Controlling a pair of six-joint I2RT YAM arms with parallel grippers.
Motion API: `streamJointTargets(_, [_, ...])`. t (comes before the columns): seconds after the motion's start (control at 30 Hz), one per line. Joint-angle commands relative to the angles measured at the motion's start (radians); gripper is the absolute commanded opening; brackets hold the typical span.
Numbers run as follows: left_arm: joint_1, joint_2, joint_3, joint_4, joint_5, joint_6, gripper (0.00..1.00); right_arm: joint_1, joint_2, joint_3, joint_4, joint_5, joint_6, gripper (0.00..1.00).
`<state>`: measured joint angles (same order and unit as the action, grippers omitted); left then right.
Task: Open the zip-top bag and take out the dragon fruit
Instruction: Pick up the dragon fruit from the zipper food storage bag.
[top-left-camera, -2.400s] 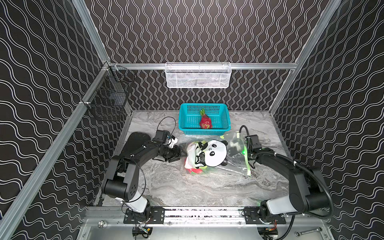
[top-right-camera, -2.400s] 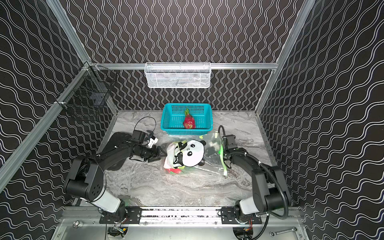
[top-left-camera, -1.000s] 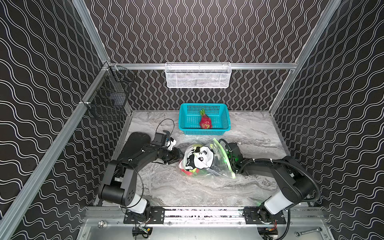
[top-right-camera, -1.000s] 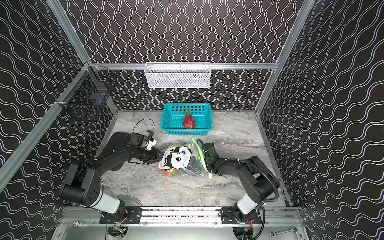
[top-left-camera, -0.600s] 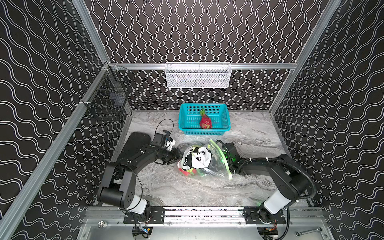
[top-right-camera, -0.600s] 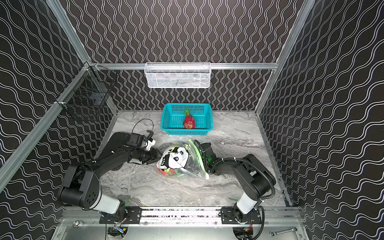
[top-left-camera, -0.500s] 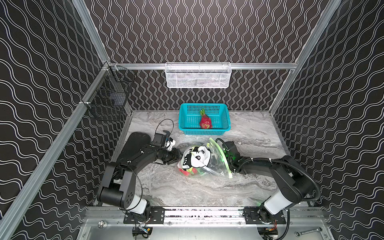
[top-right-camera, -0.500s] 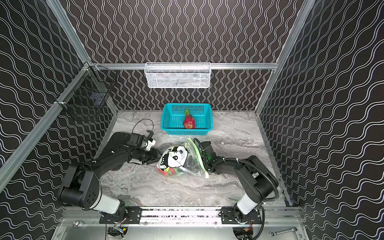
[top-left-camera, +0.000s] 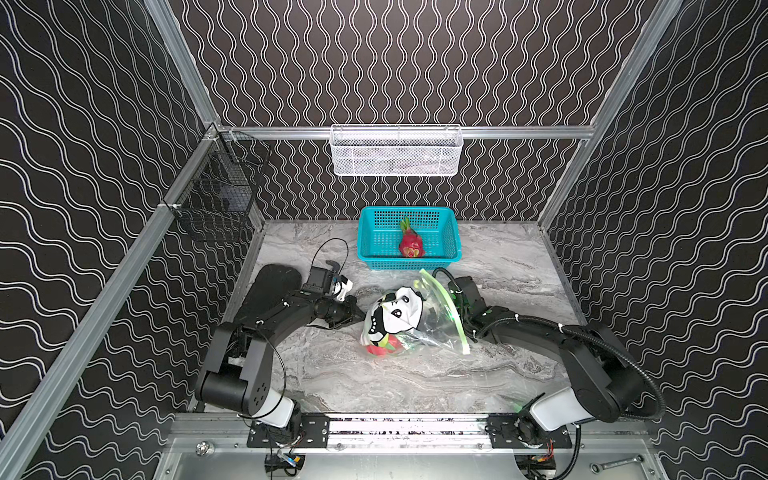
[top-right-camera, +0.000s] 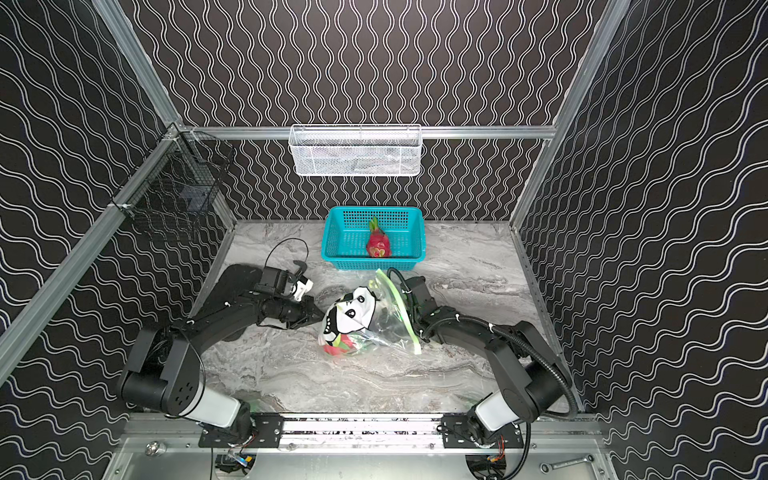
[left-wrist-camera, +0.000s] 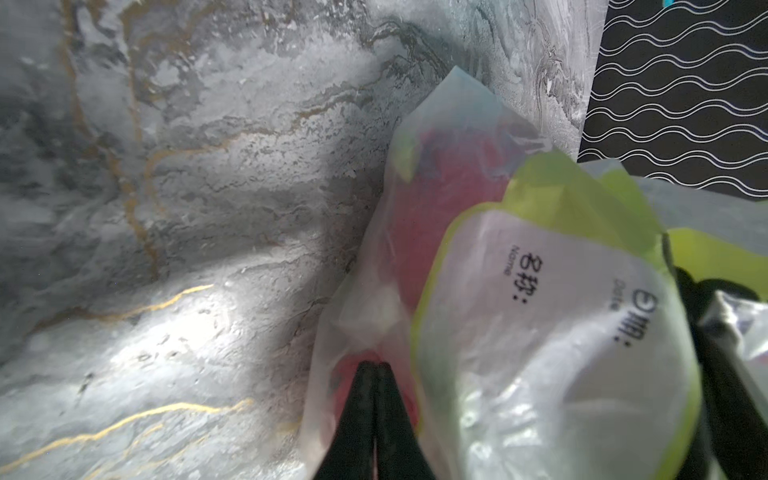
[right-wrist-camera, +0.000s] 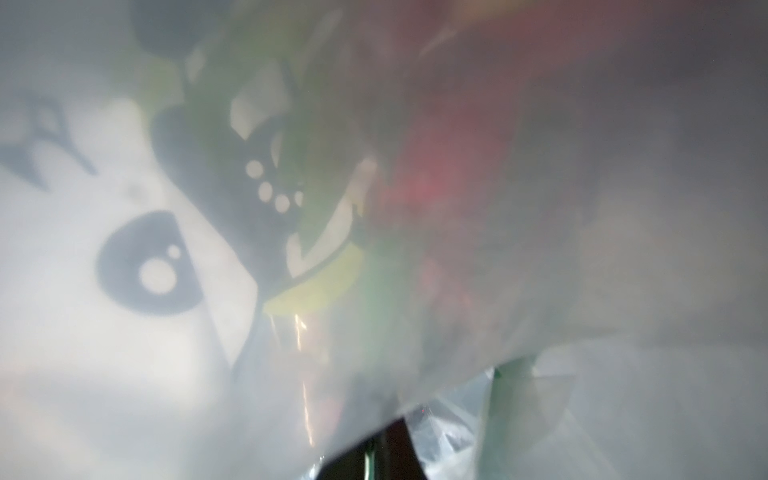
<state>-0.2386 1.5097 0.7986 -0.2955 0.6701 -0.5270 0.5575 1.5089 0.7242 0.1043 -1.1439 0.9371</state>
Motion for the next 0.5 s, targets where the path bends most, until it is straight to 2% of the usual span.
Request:
streamJointTargets(0.0, [0.006,-0.029,-0.013,-0.023,0.023,0.010,0.31,-0.054,-0.025,0.016,-0.220,-0.011,-0.164,0.00])
streamJointTargets(0.1, [0.006,-0.058,-0.044,-0.027,0.074,0.001,0.61,-0.186,-0.036,-0.007,-0.476,0.034,-0.353,0.00])
streamJointTargets(0.13, [0.006,-0.068,-0.062,-0.007,0.104,-0.020,0.65,-0.228,-0.042,-0.037,-0.490,0.030,-0.374,0.00])
streamJointTargets(0.2, [0.003,-0.090,-0.127,0.095,0.191,-0.103,0.68,-0.272,-0.043,-0.075,-0.485,0.018,-0.391,0.00])
streamJointTargets(0.27, [-0.008,-0.110,-0.170,0.159,0.223,-0.144,0.69,-0.279,-0.005,-0.063,-0.522,0.025,-0.446,0.00])
streamJointTargets(0.47, [-0.092,-0.103,-0.219,0.273,0.214,-0.196,0.69,-0.283,0.125,-0.028,-0.584,0.038,-0.547,0.00])
